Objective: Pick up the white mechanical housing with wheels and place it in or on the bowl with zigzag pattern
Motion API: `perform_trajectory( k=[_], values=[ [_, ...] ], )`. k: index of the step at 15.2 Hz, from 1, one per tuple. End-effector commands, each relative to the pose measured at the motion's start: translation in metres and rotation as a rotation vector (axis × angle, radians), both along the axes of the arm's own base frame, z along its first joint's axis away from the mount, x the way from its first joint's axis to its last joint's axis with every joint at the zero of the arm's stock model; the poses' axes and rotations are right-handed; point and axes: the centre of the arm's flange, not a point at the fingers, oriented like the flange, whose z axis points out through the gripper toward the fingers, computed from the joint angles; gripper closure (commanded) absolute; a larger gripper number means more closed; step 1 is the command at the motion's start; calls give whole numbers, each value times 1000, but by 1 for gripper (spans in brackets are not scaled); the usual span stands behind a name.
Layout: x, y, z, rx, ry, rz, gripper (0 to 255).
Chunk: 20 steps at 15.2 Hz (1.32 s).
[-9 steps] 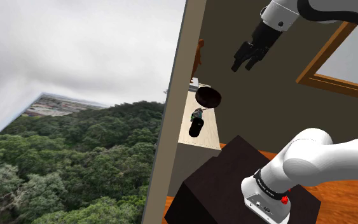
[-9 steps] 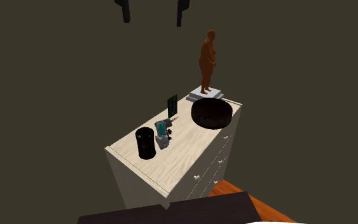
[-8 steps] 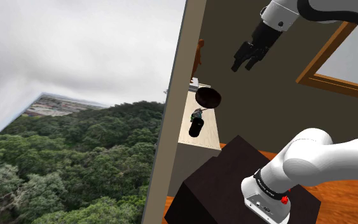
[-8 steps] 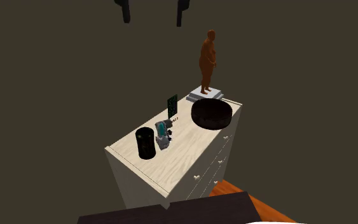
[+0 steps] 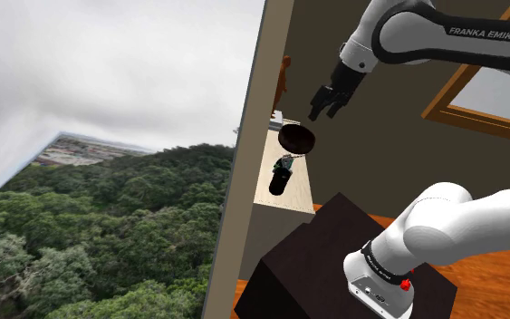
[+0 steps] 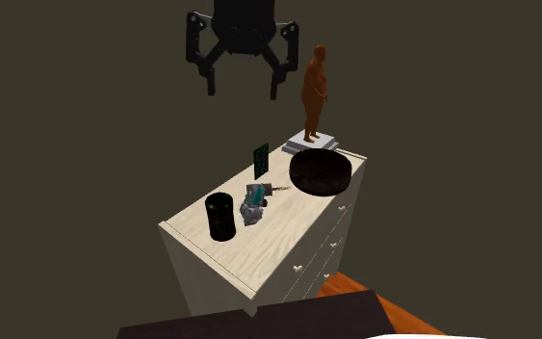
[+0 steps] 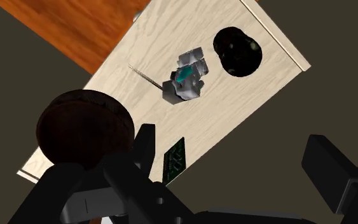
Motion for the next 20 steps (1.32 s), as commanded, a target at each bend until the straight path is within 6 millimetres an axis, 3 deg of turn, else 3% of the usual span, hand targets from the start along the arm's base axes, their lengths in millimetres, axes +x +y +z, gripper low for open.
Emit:
perform_trajectory(
  k=[1, 14, 20],
  values=[
    [10, -3, -25, 9, 12, 11, 0],
    [80, -16, -188, 64, 101, 79, 0],
    [82, -13, -221, 67, 105, 82, 0]
  ],
)
